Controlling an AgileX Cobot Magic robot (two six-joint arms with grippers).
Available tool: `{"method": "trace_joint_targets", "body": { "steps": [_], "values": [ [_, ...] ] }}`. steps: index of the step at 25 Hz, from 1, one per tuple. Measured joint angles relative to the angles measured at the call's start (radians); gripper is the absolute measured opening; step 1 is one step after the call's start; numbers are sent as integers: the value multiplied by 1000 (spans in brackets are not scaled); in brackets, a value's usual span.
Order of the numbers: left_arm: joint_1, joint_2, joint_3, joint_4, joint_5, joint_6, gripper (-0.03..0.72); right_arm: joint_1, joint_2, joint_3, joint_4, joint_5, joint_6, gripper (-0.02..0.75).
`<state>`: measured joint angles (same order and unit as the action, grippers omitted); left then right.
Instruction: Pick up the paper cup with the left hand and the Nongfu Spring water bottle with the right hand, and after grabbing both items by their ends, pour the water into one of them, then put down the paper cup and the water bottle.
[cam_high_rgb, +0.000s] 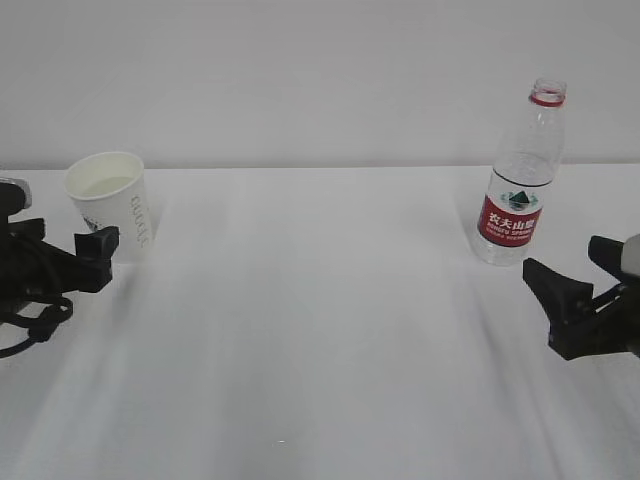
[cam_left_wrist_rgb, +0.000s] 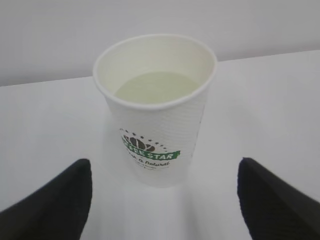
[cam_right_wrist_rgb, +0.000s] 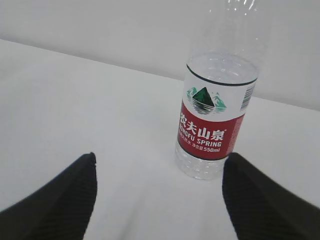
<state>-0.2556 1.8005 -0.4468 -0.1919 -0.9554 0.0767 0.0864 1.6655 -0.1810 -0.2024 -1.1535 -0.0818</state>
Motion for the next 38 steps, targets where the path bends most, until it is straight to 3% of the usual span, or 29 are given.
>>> {"method": "trace_joint_targets", "body": {
  "steps": [17,32,38],
  "values": [
    [-2,-404,25,0,278,52,629,0,-208,35,27,14,2,589],
    [-2,-752,32,0,513,130,605,0,-537,46,107,250,-5,589],
    [42,-901,37,0,664,150,599,0,-685,42,130,406,-9,589]
  ]
}}
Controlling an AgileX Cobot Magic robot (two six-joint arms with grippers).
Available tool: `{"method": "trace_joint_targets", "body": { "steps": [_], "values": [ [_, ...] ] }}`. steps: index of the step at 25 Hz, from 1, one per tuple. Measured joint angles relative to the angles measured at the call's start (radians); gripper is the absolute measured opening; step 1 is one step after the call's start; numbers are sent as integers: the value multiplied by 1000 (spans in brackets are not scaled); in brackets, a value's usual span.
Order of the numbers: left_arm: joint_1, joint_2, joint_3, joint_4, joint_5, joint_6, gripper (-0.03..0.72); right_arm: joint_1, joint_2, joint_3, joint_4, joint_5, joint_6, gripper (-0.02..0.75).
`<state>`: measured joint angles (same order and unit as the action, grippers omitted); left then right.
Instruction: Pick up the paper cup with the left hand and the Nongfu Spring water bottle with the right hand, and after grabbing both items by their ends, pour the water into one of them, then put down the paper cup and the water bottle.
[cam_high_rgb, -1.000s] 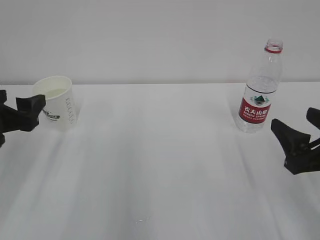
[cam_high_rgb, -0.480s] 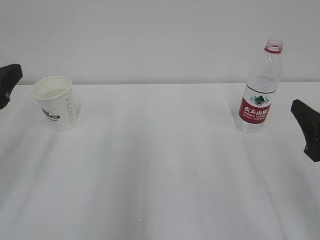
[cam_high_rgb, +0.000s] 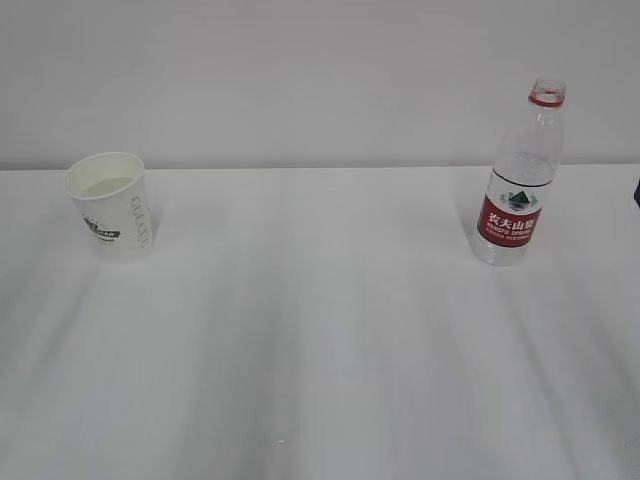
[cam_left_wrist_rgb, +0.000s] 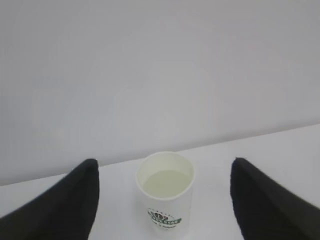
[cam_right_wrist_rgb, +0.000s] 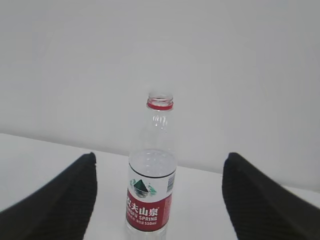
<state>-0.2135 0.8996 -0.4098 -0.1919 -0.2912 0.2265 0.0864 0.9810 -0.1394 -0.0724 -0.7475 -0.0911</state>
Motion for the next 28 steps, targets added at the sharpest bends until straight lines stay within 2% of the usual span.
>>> {"method": "trace_joint_targets", "body": {
  "steps": [9,17,28],
  "values": [
    [61,-228,0,10,214,2,593,0,-190,-21,3,233,-26,589],
    [63,-333,-8,53,430,4,592,0,-368,-47,3,472,-28,589],
    [63,-361,-185,94,663,4,591,0,-564,-124,5,777,-32,588]
  ]
}}
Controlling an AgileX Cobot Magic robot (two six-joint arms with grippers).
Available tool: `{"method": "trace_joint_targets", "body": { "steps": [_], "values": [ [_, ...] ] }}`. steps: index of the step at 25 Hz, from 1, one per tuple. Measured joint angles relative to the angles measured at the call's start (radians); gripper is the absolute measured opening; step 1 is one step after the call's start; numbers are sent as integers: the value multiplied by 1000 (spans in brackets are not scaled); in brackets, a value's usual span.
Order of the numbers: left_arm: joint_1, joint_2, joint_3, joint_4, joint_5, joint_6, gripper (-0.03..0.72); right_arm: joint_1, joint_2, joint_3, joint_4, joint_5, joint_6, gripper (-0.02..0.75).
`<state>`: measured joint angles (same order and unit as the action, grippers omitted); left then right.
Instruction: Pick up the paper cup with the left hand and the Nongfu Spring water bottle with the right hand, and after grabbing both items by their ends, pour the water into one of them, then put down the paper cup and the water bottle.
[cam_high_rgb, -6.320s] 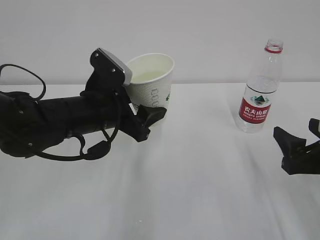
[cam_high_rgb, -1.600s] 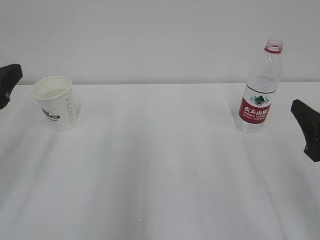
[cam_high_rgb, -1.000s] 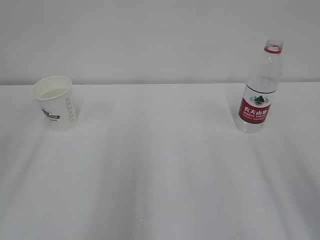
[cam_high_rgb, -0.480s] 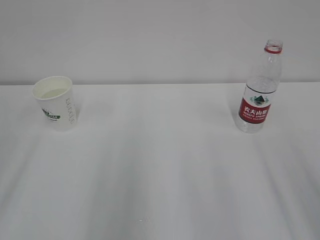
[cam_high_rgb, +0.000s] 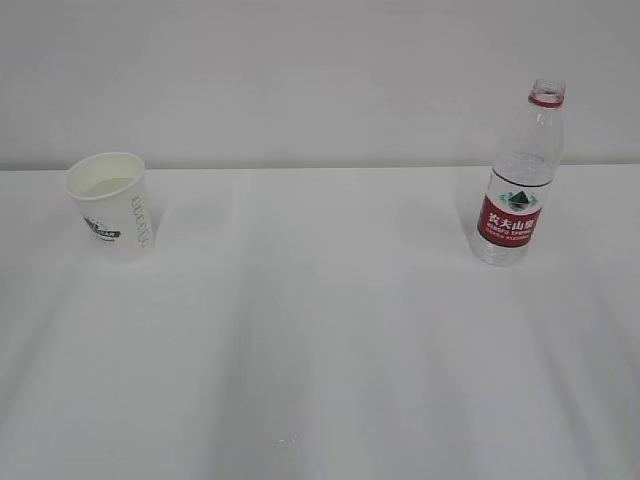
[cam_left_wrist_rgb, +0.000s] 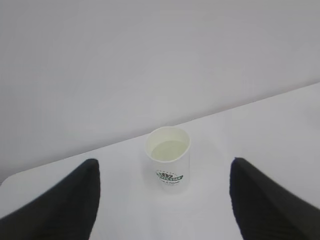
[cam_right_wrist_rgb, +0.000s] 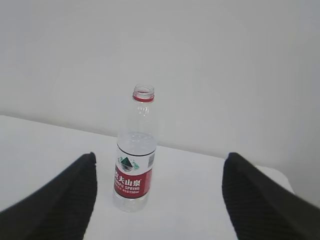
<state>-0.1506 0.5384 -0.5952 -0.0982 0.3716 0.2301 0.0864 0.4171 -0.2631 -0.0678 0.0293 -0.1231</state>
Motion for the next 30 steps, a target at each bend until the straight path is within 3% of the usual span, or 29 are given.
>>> {"method": "trace_joint_targets", "body": {
  "steps": [12,22,30],
  "values": [
    [0,-62,-65,8,290,-1,589,0,-130,-108,0,312,0,587],
    [0,-185,-65,98,501,-157,587,0,-179,-194,10,629,-2,587],
    [0,-193,-65,104,629,-178,587,0,-225,-196,39,784,-2,588]
  ]
}}
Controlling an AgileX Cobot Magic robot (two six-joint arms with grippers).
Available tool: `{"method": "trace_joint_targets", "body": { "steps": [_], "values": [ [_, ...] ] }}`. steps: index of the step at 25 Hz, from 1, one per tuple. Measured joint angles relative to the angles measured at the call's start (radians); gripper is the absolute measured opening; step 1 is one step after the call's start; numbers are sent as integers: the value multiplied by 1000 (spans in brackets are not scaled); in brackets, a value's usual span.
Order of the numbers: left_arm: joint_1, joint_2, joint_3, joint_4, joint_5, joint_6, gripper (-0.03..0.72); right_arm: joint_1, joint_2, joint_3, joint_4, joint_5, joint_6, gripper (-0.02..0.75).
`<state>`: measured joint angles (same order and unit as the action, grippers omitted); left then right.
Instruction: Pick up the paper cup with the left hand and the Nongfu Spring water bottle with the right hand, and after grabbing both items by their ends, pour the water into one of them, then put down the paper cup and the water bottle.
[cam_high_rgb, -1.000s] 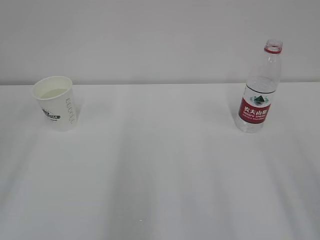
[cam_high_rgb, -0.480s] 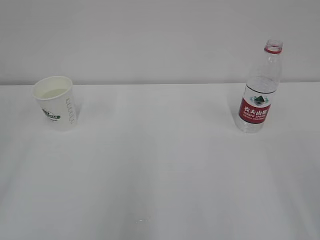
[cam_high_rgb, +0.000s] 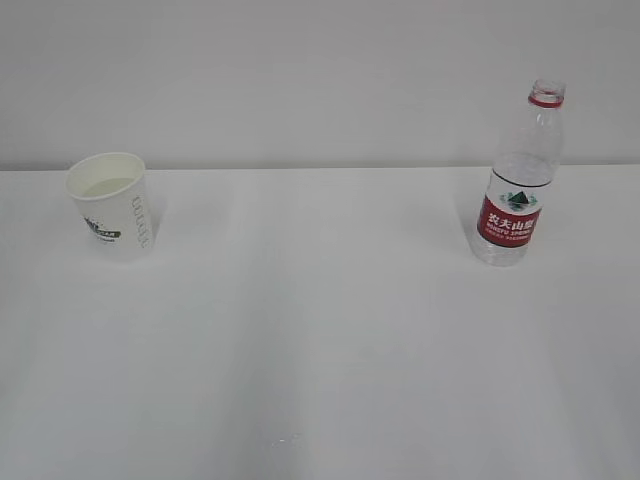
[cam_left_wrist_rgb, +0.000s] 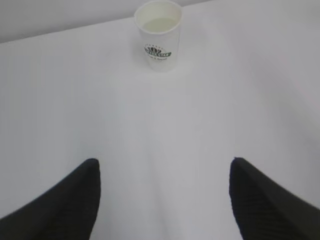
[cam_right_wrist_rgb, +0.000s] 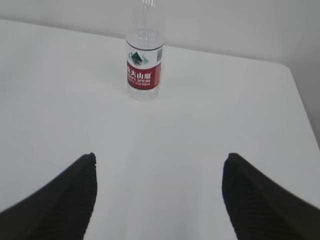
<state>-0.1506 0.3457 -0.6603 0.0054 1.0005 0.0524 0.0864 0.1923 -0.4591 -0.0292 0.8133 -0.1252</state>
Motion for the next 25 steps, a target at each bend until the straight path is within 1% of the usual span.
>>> {"method": "trace_joint_targets", "body": {
  "steps": [3,7,13,17,25],
  "values": [
    [0,0,13,9,43,-1,587,0,0,-2,11,51,0,587],
    [0,-10,58,9,72,-25,587,0,0,-2,15,65,0,587],
    [0,-96,129,9,85,-28,585,0,0,-2,38,69,0,587],
    [0,-175,136,9,91,-29,565,0,0,-2,60,69,0,588],
    [0,-335,136,2,93,-31,518,0,0,-8,65,88,0,587]
  ]
}}
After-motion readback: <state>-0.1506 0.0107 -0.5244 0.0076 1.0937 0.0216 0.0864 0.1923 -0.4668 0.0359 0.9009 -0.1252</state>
